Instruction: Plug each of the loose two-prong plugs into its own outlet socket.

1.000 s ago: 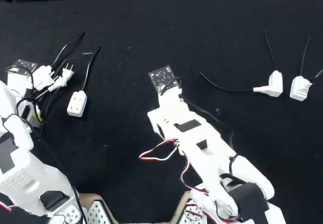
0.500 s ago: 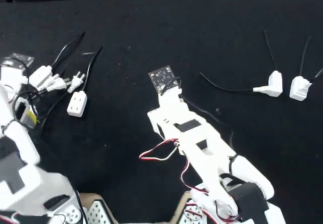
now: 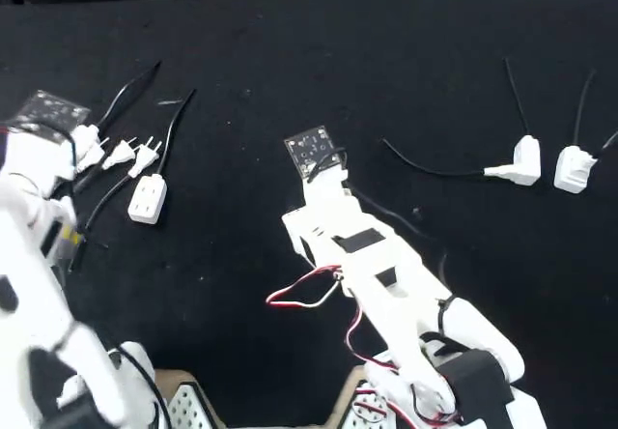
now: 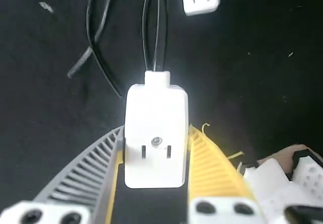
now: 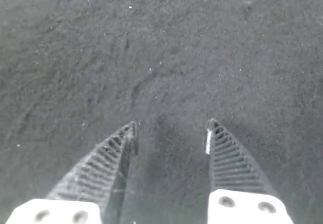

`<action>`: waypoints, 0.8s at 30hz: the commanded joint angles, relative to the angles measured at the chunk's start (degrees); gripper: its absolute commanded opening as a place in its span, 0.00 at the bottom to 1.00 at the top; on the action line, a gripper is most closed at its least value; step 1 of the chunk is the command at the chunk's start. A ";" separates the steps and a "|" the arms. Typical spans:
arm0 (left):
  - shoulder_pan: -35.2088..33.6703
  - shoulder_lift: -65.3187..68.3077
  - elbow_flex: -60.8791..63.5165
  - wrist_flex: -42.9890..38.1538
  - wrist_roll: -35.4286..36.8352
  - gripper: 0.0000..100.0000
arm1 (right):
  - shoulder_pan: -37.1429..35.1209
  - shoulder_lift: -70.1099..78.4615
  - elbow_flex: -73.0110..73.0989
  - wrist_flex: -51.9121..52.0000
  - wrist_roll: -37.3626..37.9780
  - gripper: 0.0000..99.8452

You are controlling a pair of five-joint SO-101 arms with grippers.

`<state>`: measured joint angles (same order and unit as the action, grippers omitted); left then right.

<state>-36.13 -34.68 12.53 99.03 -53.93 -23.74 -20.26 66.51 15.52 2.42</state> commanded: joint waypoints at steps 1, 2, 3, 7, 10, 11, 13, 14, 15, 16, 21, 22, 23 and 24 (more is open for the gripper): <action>6.81 -13.45 1.36 1.32 3.96 0.03 | 2.20 -3.03 -0.40 -0.70 0.00 0.20; 9.45 -16.00 3.03 0.62 6.77 0.03 | 3.78 -3.38 -0.48 -0.70 -0.18 0.20; 12.26 -18.29 5.23 -0.44 10.11 0.03 | 5.27 -4.00 -0.48 -0.70 -0.35 0.20; 24.31 -25.05 17.71 -6.51 25.58 0.03 | 10.29 -7.25 0.92 -0.79 -4.48 0.20; 31.96 -26.20 28.53 -15.03 34.46 0.03 | 14.59 -8.75 1.45 -1.14 -6.24 0.20; 34.07 -26.20 31.52 -18.11 36.75 0.03 | 16.00 -9.01 1.45 -1.14 -6.24 0.20; 38.02 -26.20 36.35 -24.53 40.79 0.03 | 17.76 -8.92 1.27 -1.58 -6.24 0.20; 39.96 -26.20 38.29 -27.43 42.02 0.03 | 18.20 -8.75 1.54 -2.55 -6.24 0.20; 41.89 -26.20 39.96 -29.89 42.73 0.03 | 18.29 -8.40 1.63 -3.25 -6.24 0.20; 43.65 -26.20 41.71 -32.00 42.46 0.03 | 18.29 -7.96 1.63 -3.69 -6.24 0.20; 50.33 -26.20 49.36 -38.15 37.89 0.03 | 18.29 -6.46 1.10 -3.96 -6.24 0.20; 50.86 -26.20 50.15 -38.33 36.92 0.03 | 18.29 -6.46 1.10 -3.96 -6.24 0.20; 51.03 -26.11 50.95 -39.03 36.04 0.03 | 18.29 -6.46 1.10 -3.96 -6.24 0.20; 50.95 -26.11 51.47 -40.09 35.25 0.03 | 18.29 -6.46 1.10 -3.96 -6.24 0.20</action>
<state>12.84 -59.82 62.81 62.46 -15.43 -6.77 -26.51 68.62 12.97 -3.21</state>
